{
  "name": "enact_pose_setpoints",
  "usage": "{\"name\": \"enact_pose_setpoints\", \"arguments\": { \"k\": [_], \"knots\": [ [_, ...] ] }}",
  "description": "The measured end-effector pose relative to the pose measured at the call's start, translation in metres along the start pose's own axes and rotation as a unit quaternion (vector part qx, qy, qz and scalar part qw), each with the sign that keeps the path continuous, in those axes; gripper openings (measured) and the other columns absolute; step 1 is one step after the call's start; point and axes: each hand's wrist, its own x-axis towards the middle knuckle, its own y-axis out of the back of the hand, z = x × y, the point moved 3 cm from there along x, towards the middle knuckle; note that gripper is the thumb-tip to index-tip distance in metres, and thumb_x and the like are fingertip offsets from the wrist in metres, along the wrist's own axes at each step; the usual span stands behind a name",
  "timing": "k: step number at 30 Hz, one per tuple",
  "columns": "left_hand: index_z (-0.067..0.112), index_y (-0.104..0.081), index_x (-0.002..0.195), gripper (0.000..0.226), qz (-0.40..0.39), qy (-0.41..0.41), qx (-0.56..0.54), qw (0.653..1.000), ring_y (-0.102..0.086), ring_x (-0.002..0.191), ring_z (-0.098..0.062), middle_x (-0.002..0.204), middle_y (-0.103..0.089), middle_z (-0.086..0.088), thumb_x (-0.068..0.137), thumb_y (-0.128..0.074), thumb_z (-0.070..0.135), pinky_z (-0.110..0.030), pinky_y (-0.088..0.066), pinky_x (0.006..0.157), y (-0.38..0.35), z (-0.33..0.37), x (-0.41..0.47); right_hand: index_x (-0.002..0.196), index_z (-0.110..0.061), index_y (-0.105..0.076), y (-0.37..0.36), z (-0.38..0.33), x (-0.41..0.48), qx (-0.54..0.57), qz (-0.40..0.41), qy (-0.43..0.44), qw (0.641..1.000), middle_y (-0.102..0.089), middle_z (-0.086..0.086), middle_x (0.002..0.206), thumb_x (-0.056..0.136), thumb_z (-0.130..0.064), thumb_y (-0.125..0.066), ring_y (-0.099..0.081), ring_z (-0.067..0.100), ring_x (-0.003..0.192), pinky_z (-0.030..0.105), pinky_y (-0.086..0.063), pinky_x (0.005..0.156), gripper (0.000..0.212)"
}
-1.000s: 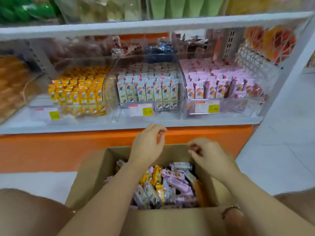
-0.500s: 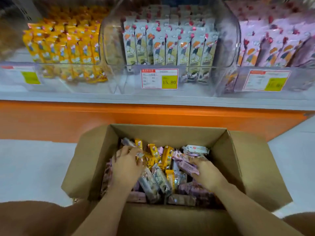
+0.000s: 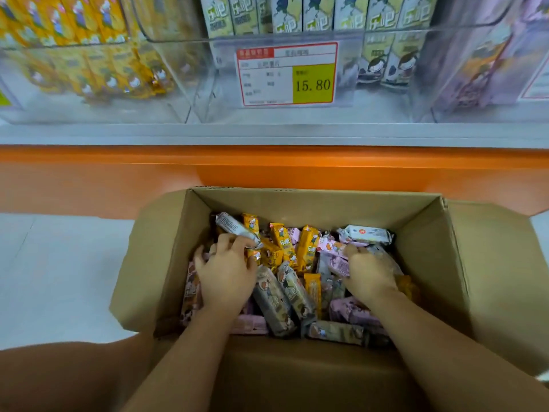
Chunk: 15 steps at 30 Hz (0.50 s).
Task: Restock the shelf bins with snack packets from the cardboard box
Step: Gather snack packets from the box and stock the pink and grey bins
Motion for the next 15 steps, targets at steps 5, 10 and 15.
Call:
{"name": "enact_pose_setpoints", "arguments": {
  "k": [5,10,15],
  "knots": [
    [0.033,-0.062,0.111,0.024,0.000,0.013,-0.028,1.000,-0.052,0.112,-0.019,0.123,-0.054,0.004,0.089,-0.058,0.026,-0.049,-0.013,0.113,0.004,0.003,-0.001,0.109,-0.013,-0.056,0.000,0.001,-0.005,0.038,0.000,0.028,0.999,-0.062,0.006,0.108,0.086,-0.016,-0.060,-0.061,0.025,0.093,0.027,-0.040,0.063,0.024],
    [0.022,-0.064,0.113,0.023,0.003,-0.061,-0.163,0.985,-0.058,0.104,-0.019,0.120,-0.057,0.002,0.090,-0.060,0.023,-0.038,-0.038,0.099,0.017,0.029,0.001,0.084,-0.019,-0.057,0.030,-0.017,-0.022,0.214,0.160,0.153,0.951,-0.053,-0.004,0.085,0.077,-0.022,-0.070,-0.051,0.014,0.077,0.019,-0.036,0.056,0.016],
    [0.026,-0.056,0.114,0.024,-0.184,-0.053,-0.375,0.907,-0.057,0.095,-0.005,0.105,-0.060,0.013,0.091,-0.060,0.033,-0.012,-0.043,0.075,0.017,0.058,-0.002,0.074,-0.025,-0.048,0.049,-0.054,-0.034,0.318,0.215,0.230,0.894,-0.046,-0.011,0.076,0.073,-0.018,-0.073,-0.047,0.009,0.069,0.022,-0.041,0.057,0.026]
  ]
}}
